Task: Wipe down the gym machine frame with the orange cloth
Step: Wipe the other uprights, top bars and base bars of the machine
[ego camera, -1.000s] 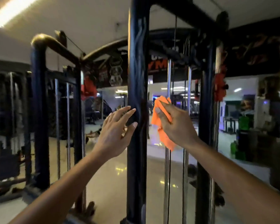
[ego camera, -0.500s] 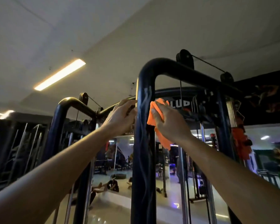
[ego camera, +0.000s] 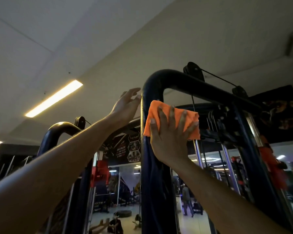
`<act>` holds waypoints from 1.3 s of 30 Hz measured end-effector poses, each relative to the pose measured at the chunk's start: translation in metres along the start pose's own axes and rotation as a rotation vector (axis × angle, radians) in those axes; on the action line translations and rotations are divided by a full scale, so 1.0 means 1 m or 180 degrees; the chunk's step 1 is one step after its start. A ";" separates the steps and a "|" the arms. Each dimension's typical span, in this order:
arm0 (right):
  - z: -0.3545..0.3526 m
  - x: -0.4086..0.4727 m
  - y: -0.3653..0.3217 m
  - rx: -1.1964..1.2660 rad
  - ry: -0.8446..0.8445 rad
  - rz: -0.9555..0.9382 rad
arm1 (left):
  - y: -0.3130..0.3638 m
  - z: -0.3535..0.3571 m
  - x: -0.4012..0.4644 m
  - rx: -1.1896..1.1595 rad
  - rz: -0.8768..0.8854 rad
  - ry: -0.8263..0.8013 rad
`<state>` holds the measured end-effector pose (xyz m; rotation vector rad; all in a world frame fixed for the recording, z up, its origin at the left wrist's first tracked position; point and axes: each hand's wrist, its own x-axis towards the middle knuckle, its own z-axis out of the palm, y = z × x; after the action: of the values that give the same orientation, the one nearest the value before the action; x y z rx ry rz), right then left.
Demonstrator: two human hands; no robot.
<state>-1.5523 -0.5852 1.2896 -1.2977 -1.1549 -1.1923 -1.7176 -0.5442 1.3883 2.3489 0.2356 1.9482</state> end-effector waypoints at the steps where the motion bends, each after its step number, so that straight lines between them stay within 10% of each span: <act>1: 0.001 0.002 0.003 0.0157 -0.0097 -0.0031 | 0.000 -0.001 0.004 -0.0012 -0.0015 -0.0023; 7: -0.010 0.097 0.002 0.1819 -0.0705 0.0473 | 0.016 0.002 0.026 -0.0384 -0.0326 -0.0375; 39: -0.007 0.053 0.002 0.1844 -0.0328 -0.0209 | 0.031 -0.003 0.018 -0.1141 -0.1205 -0.0473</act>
<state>-1.5475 -0.5907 1.3420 -0.8870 -1.4891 -0.7538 -1.7152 -0.5721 1.4117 2.0287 0.2707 1.4940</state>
